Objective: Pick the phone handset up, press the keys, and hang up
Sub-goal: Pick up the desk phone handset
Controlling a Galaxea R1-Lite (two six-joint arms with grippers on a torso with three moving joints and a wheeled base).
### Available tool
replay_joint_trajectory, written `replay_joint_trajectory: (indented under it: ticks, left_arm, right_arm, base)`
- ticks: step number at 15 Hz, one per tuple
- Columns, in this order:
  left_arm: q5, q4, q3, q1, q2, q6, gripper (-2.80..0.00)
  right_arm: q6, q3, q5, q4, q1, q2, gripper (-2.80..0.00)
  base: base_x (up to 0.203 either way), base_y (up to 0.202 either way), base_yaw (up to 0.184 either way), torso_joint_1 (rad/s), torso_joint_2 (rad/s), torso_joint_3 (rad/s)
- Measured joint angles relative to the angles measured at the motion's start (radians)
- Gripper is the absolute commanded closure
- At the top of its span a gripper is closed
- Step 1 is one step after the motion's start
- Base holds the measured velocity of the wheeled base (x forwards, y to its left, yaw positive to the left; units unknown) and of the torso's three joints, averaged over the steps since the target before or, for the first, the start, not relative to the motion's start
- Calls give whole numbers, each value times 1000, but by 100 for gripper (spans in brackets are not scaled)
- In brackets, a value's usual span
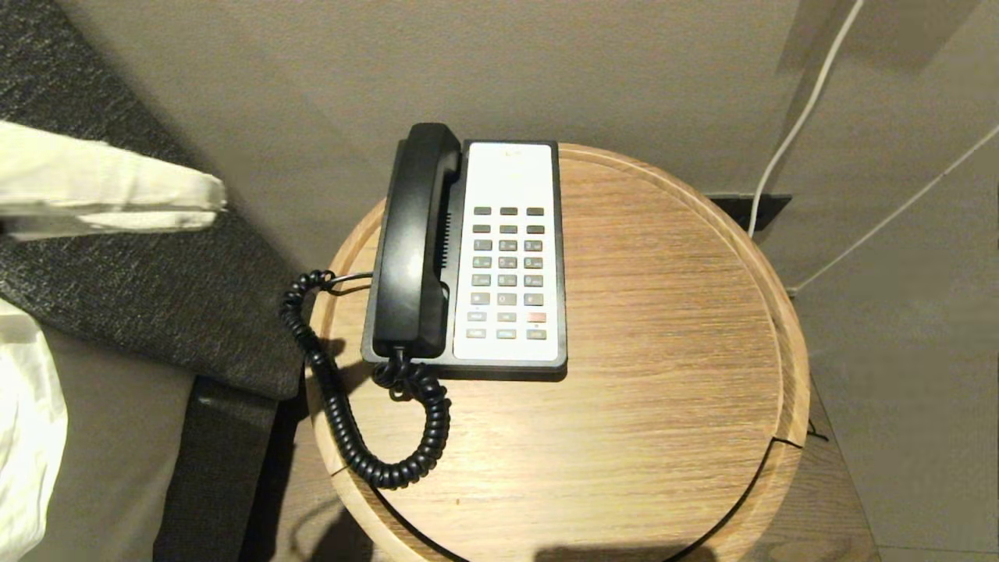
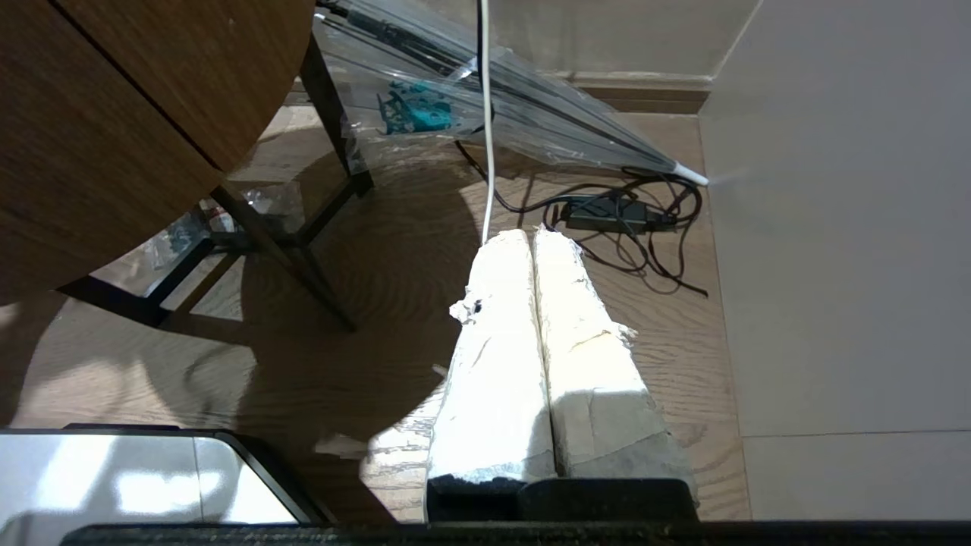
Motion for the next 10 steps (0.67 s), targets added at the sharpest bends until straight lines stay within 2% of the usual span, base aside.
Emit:
replay_joint_trajectory:
  ticks: [3, 6, 8, 10]
  left_arm:
    - [185, 0, -55, -100, 110, 21, -280]
    - [475, -2, -72, -206, 189, 101, -280]
    - [631, -19, -85, -244, 233, 147, -280]
    - [659, -32, -119, -263, 264, 153, -280]
  right_arm:
    - [0, 0, 1, -1, 0, 0, 0]
    - [0, 0, 0, -1, 0, 0, 0]
    - [0, 0, 0, -1, 0, 0, 0]
    - [1, 0, 0, -1, 0, 0, 0]
  base:
    - [0, 0, 0, 0, 0, 0]
    - [0, 0, 0, 0, 0, 0]
    - [0, 0, 0, 0, 0, 0]
    - [0, 0, 0, 0, 0, 0]
